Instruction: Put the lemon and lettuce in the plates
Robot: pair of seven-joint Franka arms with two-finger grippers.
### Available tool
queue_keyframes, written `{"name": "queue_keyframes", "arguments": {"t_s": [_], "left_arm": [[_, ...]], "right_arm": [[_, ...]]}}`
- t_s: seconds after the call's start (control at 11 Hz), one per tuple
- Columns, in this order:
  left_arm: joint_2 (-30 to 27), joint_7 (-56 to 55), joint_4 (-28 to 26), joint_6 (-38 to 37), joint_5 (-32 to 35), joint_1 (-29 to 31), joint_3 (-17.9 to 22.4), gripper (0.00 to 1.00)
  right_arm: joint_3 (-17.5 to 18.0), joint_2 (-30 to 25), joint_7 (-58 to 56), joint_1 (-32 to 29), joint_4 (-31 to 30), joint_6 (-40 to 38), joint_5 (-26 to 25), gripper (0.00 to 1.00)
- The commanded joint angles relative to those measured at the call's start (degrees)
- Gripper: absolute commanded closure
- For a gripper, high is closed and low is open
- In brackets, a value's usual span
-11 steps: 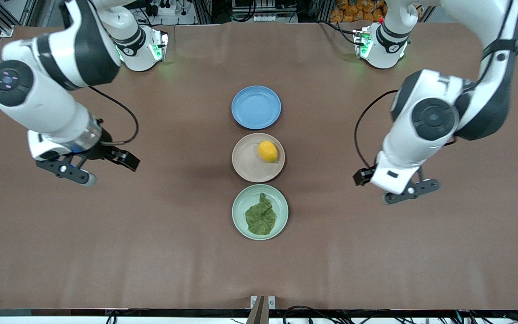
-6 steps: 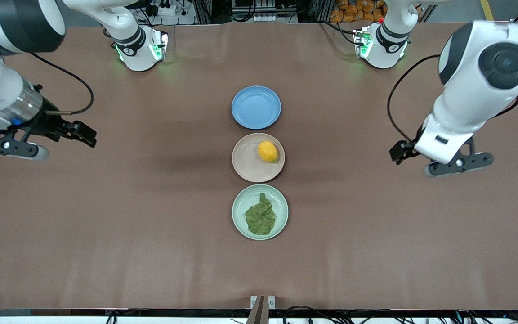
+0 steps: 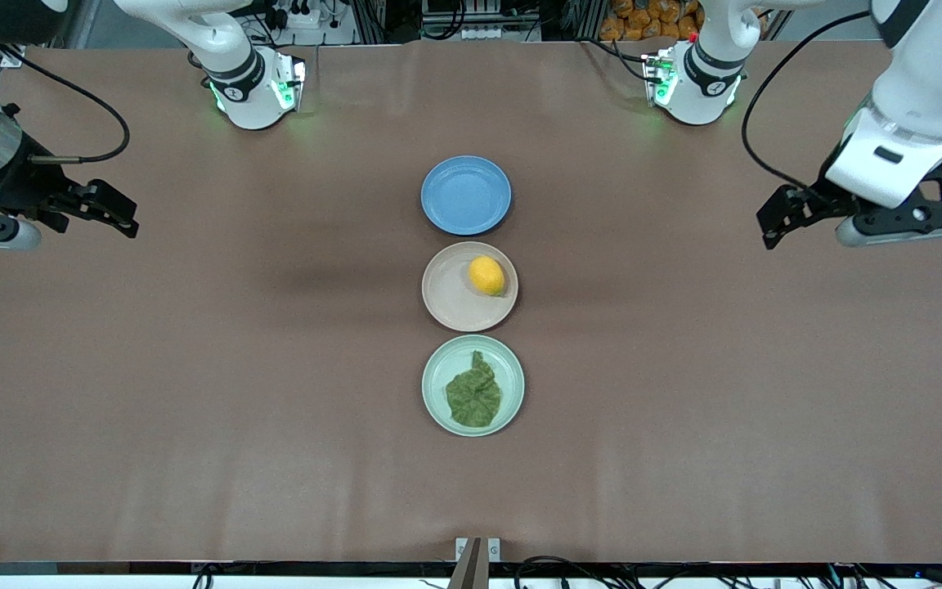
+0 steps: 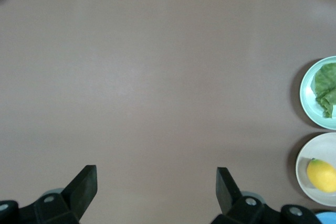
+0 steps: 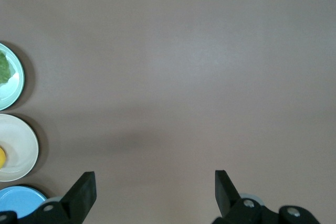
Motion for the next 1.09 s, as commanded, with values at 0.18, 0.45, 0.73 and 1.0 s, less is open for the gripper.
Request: {"name": "queue_keyframes", "arguments": {"t_s": [0.18, 0.45, 0.73, 1.0], "left_arm": [[0.47, 5.23, 6.55, -6.28, -3.16, 0.11, 2.06, 0.00], [2.74, 7.14, 6.46, -6.28, -6.51, 0.37, 2.23, 0.00], [2.31, 9.18, 6.55, -7.85, -7.12, 0.37, 2.23, 0.00], [2.31, 9.27, 6.55, -8.04, -6.86, 0.46, 2.32, 0.00]], "right_arm": [[0.58, -2.60, -1.08, -1.68, -2.21, 0.31, 0.77, 0.00], [0.58, -2.69, -1.17, -1.68, -2.03, -0.12, 0.77, 0.00], [0.49, -2.69, -1.17, -1.68, -1.86, -0.30, 0.77, 0.00], [0.49, -2.60, -1.17, -1.68, -1.77, -0.30, 0.77, 0.00]]}}
